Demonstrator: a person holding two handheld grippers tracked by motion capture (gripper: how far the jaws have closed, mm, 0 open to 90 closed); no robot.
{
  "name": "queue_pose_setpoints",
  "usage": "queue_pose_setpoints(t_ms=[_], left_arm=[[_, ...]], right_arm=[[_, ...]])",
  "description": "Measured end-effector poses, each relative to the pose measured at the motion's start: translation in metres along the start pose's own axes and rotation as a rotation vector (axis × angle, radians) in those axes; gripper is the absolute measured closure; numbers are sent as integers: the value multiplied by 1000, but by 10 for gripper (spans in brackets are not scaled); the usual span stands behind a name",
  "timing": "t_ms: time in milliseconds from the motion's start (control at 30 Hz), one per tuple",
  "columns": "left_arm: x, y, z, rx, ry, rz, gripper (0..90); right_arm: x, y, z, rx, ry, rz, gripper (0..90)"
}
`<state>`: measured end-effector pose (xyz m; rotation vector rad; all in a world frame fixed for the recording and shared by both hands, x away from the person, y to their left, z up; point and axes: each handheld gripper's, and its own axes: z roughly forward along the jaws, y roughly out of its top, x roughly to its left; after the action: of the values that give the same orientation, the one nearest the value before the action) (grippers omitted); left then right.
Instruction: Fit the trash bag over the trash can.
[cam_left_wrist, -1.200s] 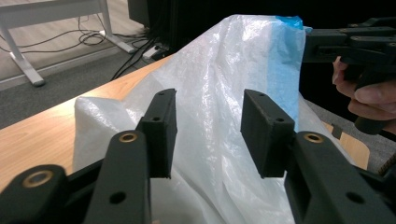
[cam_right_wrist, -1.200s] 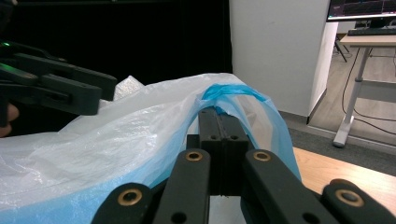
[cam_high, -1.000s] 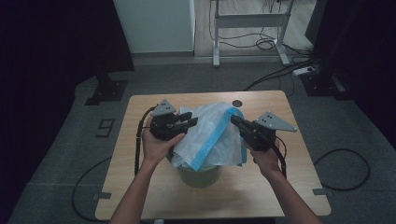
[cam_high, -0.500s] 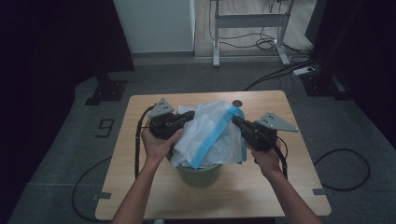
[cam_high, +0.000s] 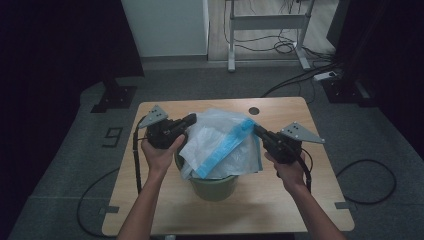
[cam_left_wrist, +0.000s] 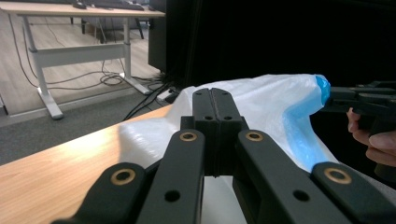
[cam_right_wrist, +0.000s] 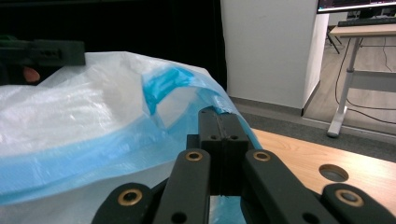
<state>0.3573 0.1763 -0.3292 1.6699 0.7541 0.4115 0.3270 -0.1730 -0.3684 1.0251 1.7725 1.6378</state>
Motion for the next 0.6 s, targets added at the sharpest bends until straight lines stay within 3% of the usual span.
queue_pose_setpoints(t_ms=[133,200,233,267,300,333,367,400,433,467,600], left_arm=[[2,-2,-2,13,-7,2,900],[-3,-1,1,40,-42,49,900],[-3,-1,1,40,-42,49,900],[-7,0,3,38,-43,75,900],[-9,1,5,45,-59,80,871],[-11,1,7,60,-67,87,755],[-14,2,10,66,-57,100,755],[-15,3,12,74,-56,103,636],[-15,3,14,88,-67,96,636],[-15,4,19,104,-64,89,562],[-12,1,27,139,-79,83,543]], right_arm=[[-4,-2,-6,1,-3,3,895],[-6,-2,-9,-2,3,-4,895],[-6,-2,-9,-2,3,-4,895],[-6,-2,-9,-3,7,-6,895],[-5,-1,-9,-5,10,-7,895],[-4,-1,-8,-4,15,-9,895],[-4,-1,-8,-4,15,-9,895],[-2,-1,-8,-5,19,-9,895],[-2,-1,-8,-5,19,-9,895],[-2,0,-8,-8,22,-10,895],[-3,1,-8,-11,20,-7,895]])
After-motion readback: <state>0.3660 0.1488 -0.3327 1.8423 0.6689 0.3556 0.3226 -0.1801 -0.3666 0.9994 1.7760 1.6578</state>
